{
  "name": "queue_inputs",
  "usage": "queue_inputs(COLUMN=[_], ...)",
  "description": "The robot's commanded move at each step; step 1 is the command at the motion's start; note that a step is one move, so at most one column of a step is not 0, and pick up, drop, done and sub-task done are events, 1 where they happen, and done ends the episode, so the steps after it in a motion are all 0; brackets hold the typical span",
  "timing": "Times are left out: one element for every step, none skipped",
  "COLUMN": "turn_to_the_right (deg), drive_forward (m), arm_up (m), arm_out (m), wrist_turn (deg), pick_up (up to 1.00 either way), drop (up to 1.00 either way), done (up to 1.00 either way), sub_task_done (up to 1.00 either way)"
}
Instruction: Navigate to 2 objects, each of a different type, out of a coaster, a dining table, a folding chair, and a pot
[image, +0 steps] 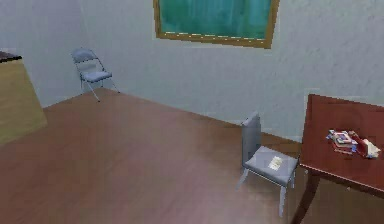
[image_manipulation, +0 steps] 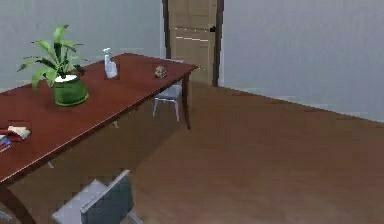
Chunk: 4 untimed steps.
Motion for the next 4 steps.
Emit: queue_inputs(turn_to_the_right=[3.0, 0.0, 45.0, 18.0], drive_forward=[0.00, 0.10, 0.00, 0.00], arm_up=[0.00, 0.00, 0.00, 0.00], arm_out=[0.00, 0.00, 0.00, 0.00], wrist_turn=[0.0, 0.0, 0.0, 0.0], pick_up=[0.00, 0.00, 0.00, 0.00], drop=[0.00, 0.00, 0.00, 0.00], done=[0.00, 0.00, 0.00, 0.00], sub_task_done=[0.00, 0.00, 0.00, 0.00])
